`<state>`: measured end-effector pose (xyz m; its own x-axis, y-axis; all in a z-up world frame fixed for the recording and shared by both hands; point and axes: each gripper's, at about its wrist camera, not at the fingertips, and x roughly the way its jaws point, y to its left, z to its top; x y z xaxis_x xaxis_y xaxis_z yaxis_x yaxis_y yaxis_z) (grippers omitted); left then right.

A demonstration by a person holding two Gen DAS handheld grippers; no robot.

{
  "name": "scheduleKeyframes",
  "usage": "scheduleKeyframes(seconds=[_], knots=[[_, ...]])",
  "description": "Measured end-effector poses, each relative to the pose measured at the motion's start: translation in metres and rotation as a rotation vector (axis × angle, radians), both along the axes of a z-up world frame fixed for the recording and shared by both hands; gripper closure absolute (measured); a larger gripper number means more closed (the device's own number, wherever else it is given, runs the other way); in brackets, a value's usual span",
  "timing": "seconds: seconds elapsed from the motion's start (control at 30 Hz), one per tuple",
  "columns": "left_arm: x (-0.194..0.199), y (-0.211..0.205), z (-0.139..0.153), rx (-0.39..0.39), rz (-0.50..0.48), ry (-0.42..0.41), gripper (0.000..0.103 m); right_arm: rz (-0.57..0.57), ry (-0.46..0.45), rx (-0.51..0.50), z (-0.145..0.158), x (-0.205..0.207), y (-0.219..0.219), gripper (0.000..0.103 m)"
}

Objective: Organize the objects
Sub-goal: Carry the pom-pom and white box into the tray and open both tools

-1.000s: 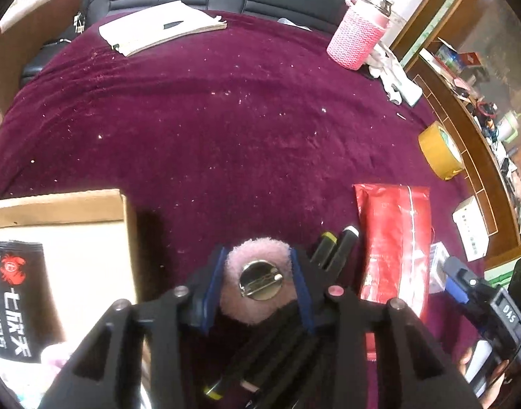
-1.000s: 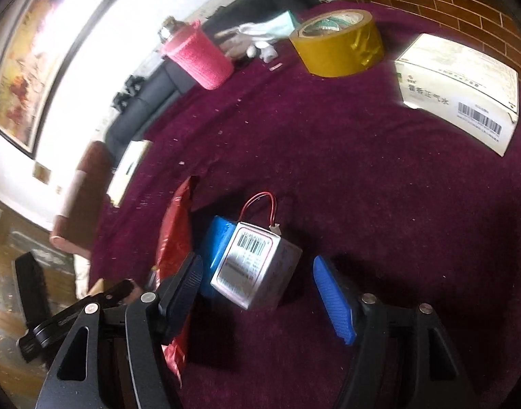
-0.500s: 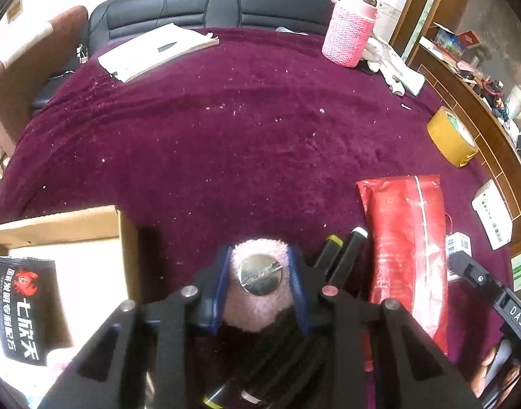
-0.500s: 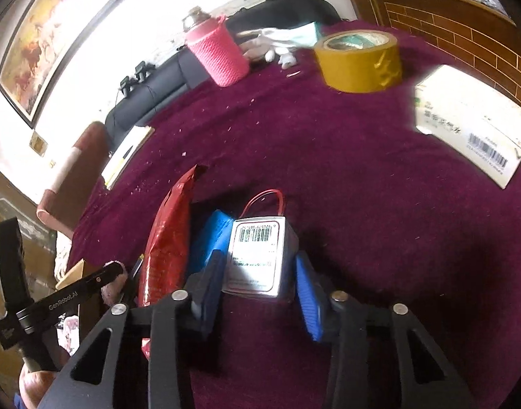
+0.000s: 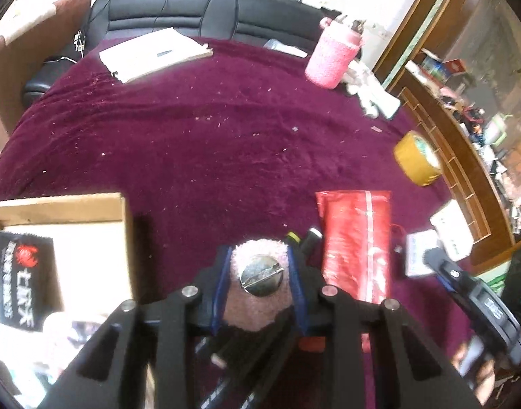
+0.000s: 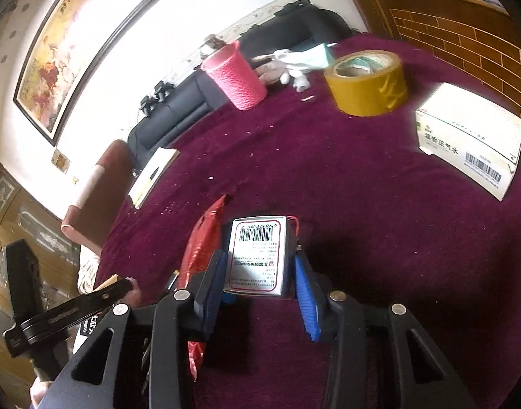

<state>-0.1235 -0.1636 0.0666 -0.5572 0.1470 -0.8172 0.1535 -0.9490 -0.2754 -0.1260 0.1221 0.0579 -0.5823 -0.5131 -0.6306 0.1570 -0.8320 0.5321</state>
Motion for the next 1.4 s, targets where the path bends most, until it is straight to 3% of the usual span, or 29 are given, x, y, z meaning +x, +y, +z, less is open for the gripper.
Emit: scheduleKeyframes(seconds=[0.33, 0.57, 0.77, 0.93, 1.13, 1.4], knots=[[0.103, -0.036, 0.049, 0.062, 0.039, 0.130, 0.072, 0.076, 0.069, -0.017, 0.013, 0.019, -0.021, 0.060], [0.165, -0.072, 0.039, 0.066, 0.113, 0.136, 0.072, 0.208, 0.127, -0.017, 0.031, 0.054, -0.068, 0.060], [0.179, -0.105, 0.020, 0.106, 0.169, 0.116, 0.071, 0.390, 0.085, -0.007, 0.042, 0.078, -0.137, 0.059], [0.180, -0.107, 0.008, 0.102, 0.156, 0.112, 0.071, 0.499, 0.083, 0.085, 0.046, 0.082, -0.212, 0.059], [0.175, -0.109, -0.007, 0.090, 0.154, 0.096, 0.071, 0.538, 0.055, 0.164, 0.030, 0.068, -0.278, 0.059], [0.174, -0.115, -0.016, 0.126, 0.141, 0.099, 0.069, 0.527, -0.002, 0.240, -0.004, 0.037, -0.324, 0.059]])
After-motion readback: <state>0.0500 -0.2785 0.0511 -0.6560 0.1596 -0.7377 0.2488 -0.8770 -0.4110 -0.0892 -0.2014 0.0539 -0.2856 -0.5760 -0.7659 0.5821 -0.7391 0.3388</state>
